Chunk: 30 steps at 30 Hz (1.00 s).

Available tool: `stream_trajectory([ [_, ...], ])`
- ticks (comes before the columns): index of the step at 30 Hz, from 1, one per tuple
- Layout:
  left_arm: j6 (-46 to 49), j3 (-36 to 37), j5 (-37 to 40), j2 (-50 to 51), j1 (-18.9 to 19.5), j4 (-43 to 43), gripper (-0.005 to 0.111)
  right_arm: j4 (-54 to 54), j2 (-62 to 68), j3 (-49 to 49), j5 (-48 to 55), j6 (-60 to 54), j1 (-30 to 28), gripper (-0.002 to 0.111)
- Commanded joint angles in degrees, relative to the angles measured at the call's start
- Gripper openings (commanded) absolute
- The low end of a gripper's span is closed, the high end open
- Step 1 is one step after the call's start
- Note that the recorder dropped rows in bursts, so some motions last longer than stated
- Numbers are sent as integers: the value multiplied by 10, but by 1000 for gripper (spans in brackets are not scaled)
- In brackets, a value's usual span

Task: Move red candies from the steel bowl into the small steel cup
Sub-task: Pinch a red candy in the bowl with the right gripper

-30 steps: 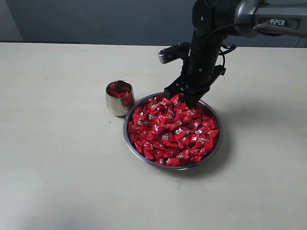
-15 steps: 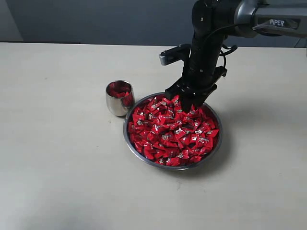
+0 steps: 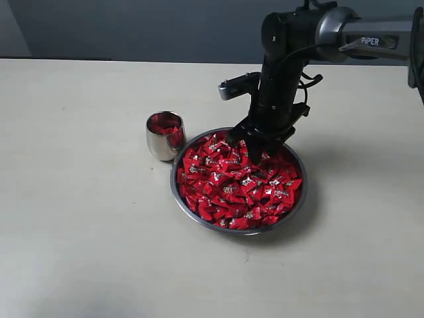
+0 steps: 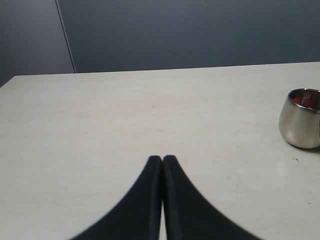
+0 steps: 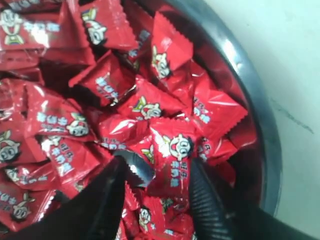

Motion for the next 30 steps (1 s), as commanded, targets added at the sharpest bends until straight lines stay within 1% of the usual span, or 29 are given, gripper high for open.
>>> stream_trajectory([
  [1, 0, 2, -1, -3, 0, 1, 0, -20, 7, -2, -6, 0, 0, 40],
  [30, 0, 2, -1, -3, 0, 1, 0, -18, 8, -2, -21, 2, 0, 40],
])
